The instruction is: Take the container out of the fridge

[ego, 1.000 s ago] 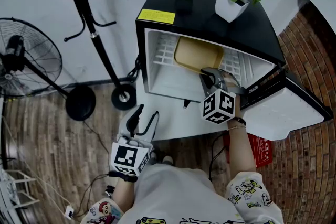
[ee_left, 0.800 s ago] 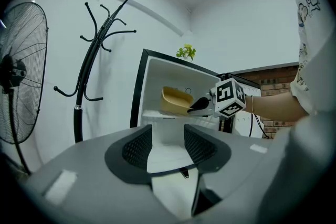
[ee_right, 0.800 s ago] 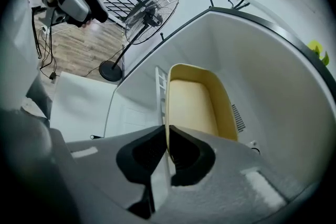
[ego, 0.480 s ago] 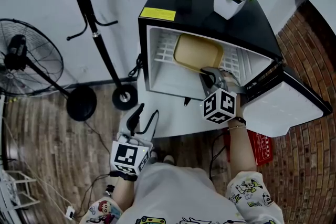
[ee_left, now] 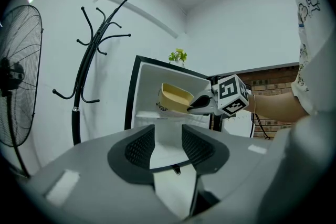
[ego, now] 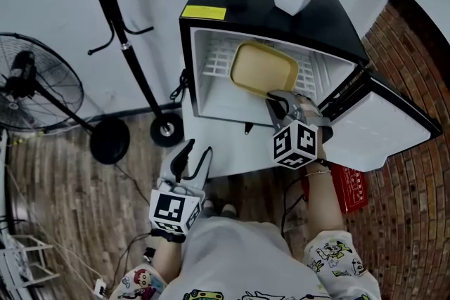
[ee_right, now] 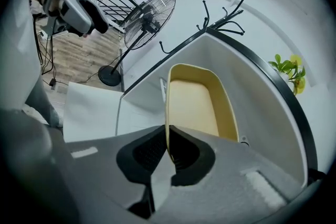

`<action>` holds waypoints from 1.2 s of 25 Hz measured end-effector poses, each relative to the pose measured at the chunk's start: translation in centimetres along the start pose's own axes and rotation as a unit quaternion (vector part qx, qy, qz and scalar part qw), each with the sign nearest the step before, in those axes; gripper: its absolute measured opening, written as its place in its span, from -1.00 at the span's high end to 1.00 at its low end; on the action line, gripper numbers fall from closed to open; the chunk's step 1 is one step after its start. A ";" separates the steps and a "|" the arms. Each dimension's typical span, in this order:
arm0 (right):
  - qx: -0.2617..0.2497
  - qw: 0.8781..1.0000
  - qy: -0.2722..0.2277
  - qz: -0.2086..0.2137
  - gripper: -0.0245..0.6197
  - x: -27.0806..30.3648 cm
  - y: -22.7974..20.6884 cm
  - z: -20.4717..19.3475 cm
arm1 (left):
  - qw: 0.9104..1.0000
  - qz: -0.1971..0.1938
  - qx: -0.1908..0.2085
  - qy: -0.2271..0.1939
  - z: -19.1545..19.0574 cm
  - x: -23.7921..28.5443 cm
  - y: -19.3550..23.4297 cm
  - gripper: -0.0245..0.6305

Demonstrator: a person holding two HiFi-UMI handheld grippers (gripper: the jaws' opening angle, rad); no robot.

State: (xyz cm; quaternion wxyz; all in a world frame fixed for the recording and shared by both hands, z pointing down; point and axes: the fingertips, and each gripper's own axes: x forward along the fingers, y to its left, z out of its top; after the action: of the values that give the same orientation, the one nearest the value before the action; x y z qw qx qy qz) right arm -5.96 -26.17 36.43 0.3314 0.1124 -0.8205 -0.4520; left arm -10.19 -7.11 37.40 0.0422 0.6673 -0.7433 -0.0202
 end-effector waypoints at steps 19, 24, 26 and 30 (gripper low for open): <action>0.088 0.995 -0.044 0.033 0.89 -5.5 5.8 0.3 | 1.000 -0.004 0.014 0.008 -0.4 -0.9 -2.5 0.56; 0.124 0.990 -0.060 0.041 0.89 -6.7 7.0 0.0 | 1.000 -0.001 0.018 0.013 -1.2 -1.2 -3.2 0.57; 0.146 0.986 -0.071 0.050 0.89 -7.0 7.7 0.1 | 1.000 0.000 0.019 0.016 -1.3 -1.3 -3.4 0.58; 0.183 0.977 -0.085 0.069 0.89 -7.6 9.4 -0.1 | 1.000 0.004 0.018 0.018 -1.7 -1.4 -3.9 0.61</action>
State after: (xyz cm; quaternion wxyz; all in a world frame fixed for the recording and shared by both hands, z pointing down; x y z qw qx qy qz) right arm 0.88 -17.27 40.74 0.2650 0.0758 -0.9201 -0.2783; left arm -6.00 -6.06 38.72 0.0435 0.6653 -0.7453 0.0053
